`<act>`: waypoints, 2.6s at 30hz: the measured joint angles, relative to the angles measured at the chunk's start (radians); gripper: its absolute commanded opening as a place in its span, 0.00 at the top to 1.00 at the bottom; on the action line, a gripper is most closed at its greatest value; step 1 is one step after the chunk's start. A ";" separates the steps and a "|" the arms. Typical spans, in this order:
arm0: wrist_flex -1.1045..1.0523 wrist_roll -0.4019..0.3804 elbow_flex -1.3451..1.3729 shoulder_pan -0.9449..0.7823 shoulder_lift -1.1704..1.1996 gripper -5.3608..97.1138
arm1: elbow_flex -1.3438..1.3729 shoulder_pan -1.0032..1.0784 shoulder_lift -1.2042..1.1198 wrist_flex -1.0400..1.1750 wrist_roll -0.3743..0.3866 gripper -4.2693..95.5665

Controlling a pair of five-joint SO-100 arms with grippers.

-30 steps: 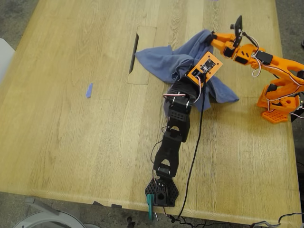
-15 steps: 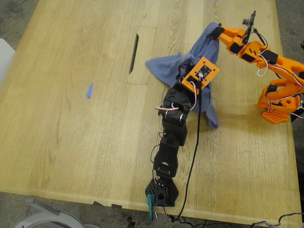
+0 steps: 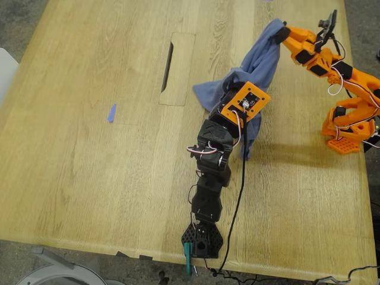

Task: Fold a T-shirt

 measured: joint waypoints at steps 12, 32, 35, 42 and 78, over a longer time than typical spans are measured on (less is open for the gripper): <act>-0.087 0.009 0.000 0.041 0.049 0.95 | -0.084 -0.087 0.000 -0.034 -0.044 0.96; -0.282 0.011 0.000 0.052 0.112 0.95 | -0.310 -0.160 -0.018 -0.029 -0.072 0.96; -0.295 0.011 0.000 0.060 0.112 0.95 | -0.310 -0.190 -0.018 -0.034 -0.084 0.96; -0.333 0.011 0.000 0.066 0.112 0.95 | -0.310 -0.225 -0.037 -0.089 -0.103 0.96; -0.522 0.011 0.000 0.324 0.060 0.95 | -0.503 -0.273 -0.097 0.014 -0.141 0.96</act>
